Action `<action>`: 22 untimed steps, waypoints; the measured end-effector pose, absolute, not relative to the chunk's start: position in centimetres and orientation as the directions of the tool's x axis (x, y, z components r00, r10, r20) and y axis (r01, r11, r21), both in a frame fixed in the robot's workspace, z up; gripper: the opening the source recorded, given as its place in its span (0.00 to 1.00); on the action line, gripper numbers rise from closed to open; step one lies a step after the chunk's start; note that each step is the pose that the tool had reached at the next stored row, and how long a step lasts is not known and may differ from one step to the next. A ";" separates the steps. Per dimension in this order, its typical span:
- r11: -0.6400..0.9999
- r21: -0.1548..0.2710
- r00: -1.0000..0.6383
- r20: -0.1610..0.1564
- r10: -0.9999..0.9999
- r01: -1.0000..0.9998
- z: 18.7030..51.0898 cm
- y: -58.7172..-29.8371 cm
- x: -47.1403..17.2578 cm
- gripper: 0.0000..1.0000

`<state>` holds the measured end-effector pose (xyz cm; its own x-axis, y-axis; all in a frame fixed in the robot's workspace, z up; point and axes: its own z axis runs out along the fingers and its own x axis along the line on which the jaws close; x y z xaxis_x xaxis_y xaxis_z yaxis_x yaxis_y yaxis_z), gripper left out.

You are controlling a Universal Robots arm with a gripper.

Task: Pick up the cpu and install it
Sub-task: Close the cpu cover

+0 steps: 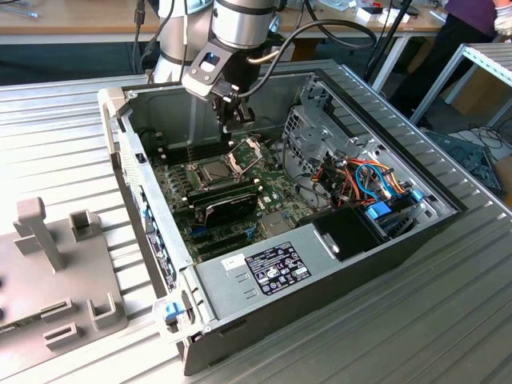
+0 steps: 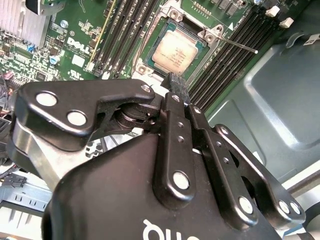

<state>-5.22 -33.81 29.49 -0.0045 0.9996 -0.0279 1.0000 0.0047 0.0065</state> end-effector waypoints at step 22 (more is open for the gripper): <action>0.005 0.007 -0.004 -0.028 1.000 1.000 30.3 -33.8 -5.2 0.11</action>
